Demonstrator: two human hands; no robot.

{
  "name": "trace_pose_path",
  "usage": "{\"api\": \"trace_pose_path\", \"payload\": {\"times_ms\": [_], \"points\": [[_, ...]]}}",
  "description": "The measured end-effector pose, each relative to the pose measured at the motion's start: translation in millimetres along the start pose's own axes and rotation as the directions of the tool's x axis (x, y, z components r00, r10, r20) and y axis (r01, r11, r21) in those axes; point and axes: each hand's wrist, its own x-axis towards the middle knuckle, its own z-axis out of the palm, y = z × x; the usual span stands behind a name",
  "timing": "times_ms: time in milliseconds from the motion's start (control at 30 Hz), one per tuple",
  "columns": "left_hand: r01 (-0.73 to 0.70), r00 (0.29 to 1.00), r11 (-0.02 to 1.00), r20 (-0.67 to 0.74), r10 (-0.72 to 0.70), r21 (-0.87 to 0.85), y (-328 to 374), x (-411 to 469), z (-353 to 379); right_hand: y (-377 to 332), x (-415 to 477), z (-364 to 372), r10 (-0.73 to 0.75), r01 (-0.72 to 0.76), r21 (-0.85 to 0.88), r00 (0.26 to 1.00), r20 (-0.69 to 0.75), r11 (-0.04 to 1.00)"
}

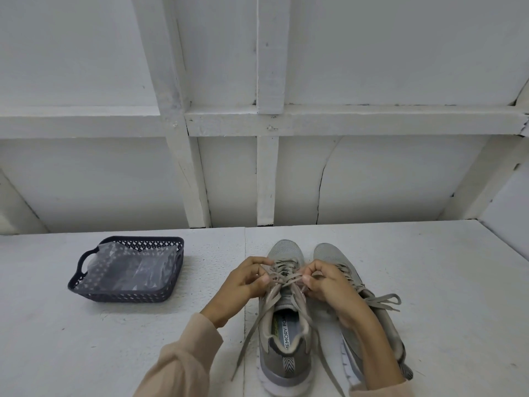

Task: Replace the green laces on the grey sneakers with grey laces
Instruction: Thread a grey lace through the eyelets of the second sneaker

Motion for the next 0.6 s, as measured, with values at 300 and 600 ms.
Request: {"api": "trace_pose_path", "payload": {"times_ms": [300, 600], "points": [[-0.107, 0.992, 0.968, -0.045, 0.120, 0.227, 6.2, 4.5, 7.0, -9.4, -8.2, 2.0, -0.189, 0.193, -0.165, 0.981, 0.037, 0.967], [0.072, 0.996, 0.992, -0.044, -0.077, -0.106, -6.5, -1.0, -3.5, -9.8, -3.0, 4.1, 0.049, -0.041, 0.123, 0.997, -0.056, 0.992]]}}
